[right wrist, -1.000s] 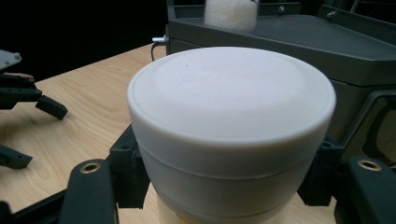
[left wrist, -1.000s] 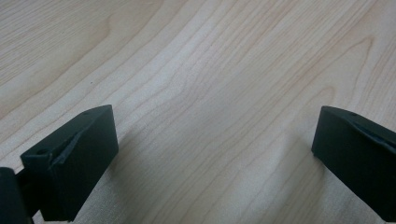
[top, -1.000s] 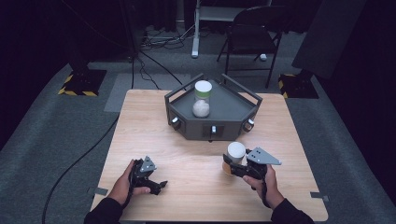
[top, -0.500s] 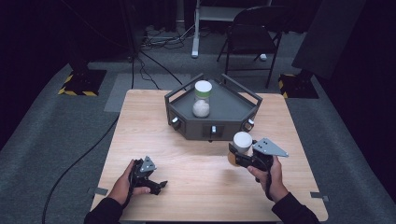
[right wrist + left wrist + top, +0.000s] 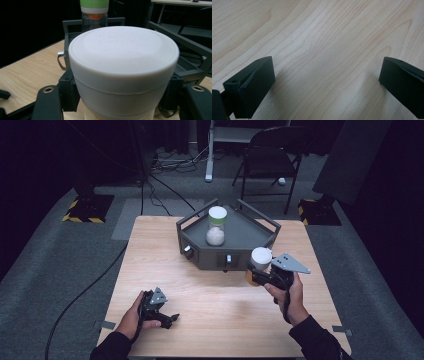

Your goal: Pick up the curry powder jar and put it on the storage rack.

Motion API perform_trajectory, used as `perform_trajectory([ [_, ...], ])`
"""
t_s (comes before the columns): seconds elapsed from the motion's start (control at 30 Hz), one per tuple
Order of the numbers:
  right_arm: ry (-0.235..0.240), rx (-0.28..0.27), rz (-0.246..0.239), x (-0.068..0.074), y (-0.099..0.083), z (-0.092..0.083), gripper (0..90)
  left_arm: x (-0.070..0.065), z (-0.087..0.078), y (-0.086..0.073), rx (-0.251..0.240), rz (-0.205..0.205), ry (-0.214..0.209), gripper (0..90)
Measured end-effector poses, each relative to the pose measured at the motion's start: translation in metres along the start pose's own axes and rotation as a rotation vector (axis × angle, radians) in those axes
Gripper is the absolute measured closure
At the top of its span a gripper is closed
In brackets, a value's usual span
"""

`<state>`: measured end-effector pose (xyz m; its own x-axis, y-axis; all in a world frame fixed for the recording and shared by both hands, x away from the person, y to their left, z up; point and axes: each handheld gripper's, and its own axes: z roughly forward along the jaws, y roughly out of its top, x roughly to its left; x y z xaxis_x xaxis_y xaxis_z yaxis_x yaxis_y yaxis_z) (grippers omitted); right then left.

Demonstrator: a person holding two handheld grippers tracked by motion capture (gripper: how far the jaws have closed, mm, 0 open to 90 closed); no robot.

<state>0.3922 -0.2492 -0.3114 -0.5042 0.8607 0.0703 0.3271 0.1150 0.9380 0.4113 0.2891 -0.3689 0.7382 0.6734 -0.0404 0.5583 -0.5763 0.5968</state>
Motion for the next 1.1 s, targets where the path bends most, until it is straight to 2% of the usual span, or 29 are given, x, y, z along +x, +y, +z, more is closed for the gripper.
perform_trajectory([
  [0.23,-0.031,-0.017,-0.009,0.003,0.015,0.006,33.2,0.0,0.0,0.0,0.001,0.001,0.0,0.3],
  [0.6,-0.061,-0.035,-0.004,-0.001,0.036,0.019,33.2,0.0,0.0,0.0,0.0,0.001,0.0,0.3],
  [1.1,-0.09,-0.041,0.014,-0.01,0.047,0.046,33.2,0.0,0.0,0.0,0.0,0.001,0.0,0.3],
])
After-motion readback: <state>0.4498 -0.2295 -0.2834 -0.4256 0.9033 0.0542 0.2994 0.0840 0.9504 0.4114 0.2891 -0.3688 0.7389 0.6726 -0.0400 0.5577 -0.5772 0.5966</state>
